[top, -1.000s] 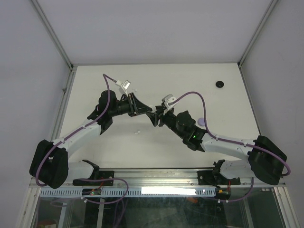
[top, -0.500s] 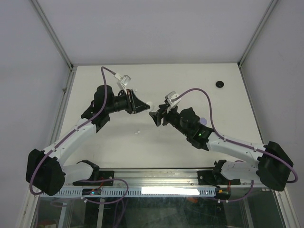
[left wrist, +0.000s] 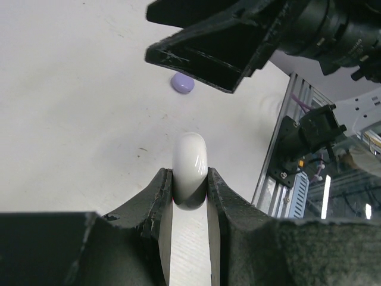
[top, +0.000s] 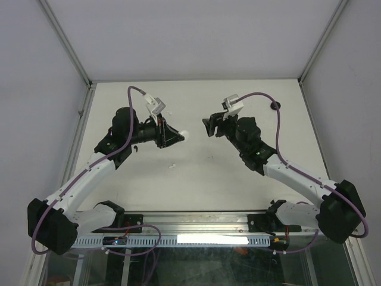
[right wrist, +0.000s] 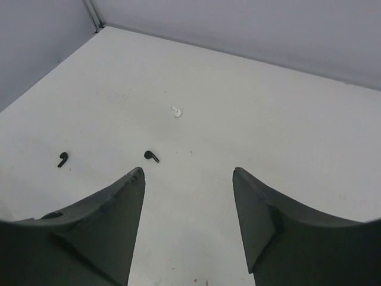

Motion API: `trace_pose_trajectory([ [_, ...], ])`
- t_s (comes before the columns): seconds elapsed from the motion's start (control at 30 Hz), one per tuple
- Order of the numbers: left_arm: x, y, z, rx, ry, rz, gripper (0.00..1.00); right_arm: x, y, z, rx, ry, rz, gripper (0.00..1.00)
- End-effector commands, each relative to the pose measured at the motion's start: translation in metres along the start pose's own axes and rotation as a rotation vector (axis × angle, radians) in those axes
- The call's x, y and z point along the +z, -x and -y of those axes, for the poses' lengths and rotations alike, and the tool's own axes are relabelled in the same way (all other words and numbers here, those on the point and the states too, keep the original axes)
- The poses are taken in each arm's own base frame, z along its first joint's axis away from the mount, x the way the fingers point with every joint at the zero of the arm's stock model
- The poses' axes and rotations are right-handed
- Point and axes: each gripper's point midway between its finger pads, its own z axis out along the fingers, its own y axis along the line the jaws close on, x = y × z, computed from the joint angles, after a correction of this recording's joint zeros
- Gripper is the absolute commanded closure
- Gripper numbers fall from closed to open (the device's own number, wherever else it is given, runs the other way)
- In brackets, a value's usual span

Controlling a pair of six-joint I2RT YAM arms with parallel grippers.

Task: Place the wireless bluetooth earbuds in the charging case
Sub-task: Pick up the charging case at the center of the board.

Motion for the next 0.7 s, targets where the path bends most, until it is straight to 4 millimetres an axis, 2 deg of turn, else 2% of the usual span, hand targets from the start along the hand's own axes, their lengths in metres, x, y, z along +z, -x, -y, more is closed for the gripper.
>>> trace_pose_trajectory([
  [0.0,-0.003,0.022,0.026,0.177,-0.12,0.022,0.94,0.011,0.033,-0.006,0.013,0.005,0.056,0.37],
  [0.13,-0.003,0.025,0.026,0.2,-0.121,0.021,0.93,0.013,0.031,-0.006,0.011,0.004,0.042,0.37],
  [0.17,-0.003,0.026,0.026,0.208,-0.12,0.023,0.93,-0.011,0.019,-0.087,0.006,0.488,-0.029,0.25],
  [0.2,-0.003,0.026,0.025,0.214,-0.115,0.025,0.93,-0.06,0.009,-0.139,-0.003,0.895,-0.091,0.12],
  [0.23,-0.003,0.026,0.023,0.218,-0.105,0.028,0.93,-0.067,0.007,-0.143,-0.009,0.932,-0.102,0.1],
  [0.47,-0.002,0.024,0.017,0.232,-0.083,0.024,0.93,-0.067,0.001,-0.136,-0.027,0.89,-0.118,0.09],
  [0.67,-0.004,0.019,0.03,0.256,-0.163,0.009,0.93,-0.078,0.01,-0.147,-0.032,0.992,-0.089,0.12],
])
